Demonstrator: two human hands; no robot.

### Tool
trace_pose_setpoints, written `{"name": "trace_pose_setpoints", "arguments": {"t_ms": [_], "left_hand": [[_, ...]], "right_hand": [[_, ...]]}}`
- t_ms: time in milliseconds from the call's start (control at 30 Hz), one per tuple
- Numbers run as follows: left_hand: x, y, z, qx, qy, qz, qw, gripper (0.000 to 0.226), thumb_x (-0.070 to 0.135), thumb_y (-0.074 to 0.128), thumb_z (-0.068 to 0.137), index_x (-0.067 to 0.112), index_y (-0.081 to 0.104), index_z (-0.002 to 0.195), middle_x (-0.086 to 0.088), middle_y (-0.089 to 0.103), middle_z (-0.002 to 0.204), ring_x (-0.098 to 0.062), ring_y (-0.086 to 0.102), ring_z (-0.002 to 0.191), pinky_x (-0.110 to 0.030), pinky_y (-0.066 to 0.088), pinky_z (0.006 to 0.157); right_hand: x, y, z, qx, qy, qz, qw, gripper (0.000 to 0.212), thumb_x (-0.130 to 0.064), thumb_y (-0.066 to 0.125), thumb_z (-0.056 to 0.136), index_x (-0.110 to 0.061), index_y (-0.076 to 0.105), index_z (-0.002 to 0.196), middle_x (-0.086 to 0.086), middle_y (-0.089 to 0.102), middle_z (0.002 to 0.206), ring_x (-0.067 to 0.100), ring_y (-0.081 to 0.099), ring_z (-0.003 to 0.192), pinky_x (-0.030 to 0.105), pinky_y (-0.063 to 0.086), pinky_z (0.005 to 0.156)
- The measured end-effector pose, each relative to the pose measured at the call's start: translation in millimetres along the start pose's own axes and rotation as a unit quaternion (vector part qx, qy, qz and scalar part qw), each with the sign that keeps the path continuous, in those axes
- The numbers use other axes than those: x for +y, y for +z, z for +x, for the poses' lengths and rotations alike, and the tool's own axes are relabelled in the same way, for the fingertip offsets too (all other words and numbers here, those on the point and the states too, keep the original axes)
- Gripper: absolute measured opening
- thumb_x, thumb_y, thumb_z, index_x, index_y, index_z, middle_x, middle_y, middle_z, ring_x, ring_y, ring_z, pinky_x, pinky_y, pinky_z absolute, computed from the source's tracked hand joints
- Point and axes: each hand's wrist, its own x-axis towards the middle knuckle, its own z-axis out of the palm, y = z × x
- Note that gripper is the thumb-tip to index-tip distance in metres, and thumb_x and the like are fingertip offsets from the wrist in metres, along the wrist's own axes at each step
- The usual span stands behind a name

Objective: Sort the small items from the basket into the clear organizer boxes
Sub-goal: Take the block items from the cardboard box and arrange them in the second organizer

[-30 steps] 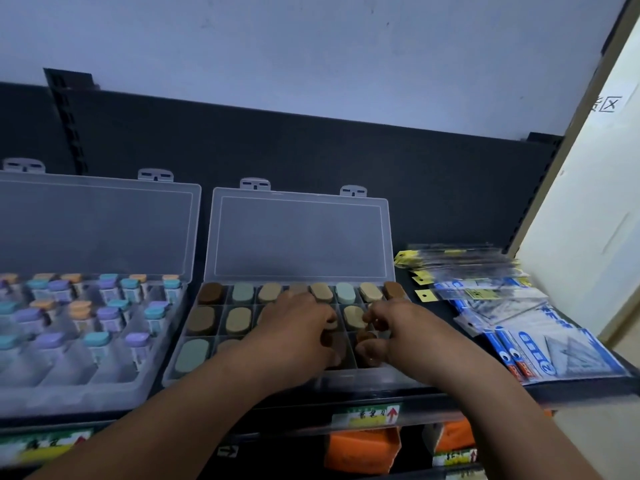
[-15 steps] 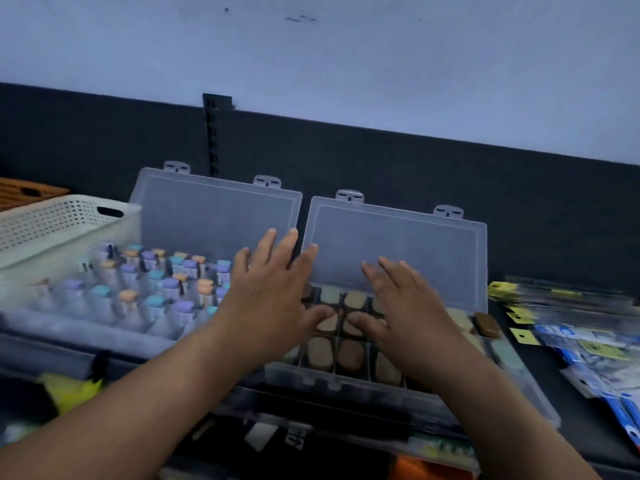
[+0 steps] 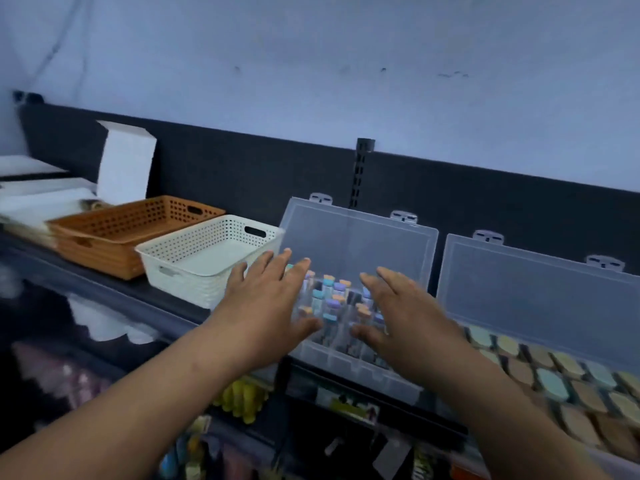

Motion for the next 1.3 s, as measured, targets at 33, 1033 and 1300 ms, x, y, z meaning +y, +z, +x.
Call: {"name": "trace_pose_setpoints", "arguments": {"t_ms": [33,1033,1300], "left_hand": [[-17,-4,-3,0.001,-0.005,0.003,1.0,0.086,0.07,0.038,0.086,0.03,-0.002,0.151,0.002,-0.003,0.161,-0.02,-0.005,0.147,-0.046,0.004,0.118],[-436,-67,0,0.036,-0.195,-0.012,0.98,0.083,0.06,0.048,0.088,0.026,0.008,0.152,0.001,0.009,0.16,-0.016,0.013,0.146,-0.035,0.016,0.118],[-513,-41,58,0.031,-0.229,-0.049,0.972,0.079,0.055,0.054,0.088,0.027,0.016,0.151,0.004,0.02,0.157,-0.014,0.024,0.142,-0.031,0.024,0.114]], "right_hand": [[-17,3,7,-0.001,-0.008,0.005,1.0,0.077,-0.058,0.048,0.091,-0.032,0.01,0.152,-0.003,0.004,0.162,0.02,0.005,0.148,0.04,0.012,0.12],[-359,46,300,-0.04,-0.22,0.021,0.974,0.077,-0.052,0.054,0.091,-0.031,0.014,0.153,-0.009,0.016,0.16,0.015,0.02,0.144,0.036,0.025,0.113],[-397,77,398,-0.095,-0.246,0.056,0.963,0.074,-0.052,0.053,0.092,-0.033,0.015,0.152,-0.007,0.018,0.159,0.019,0.028,0.142,0.037,0.032,0.112]]}}
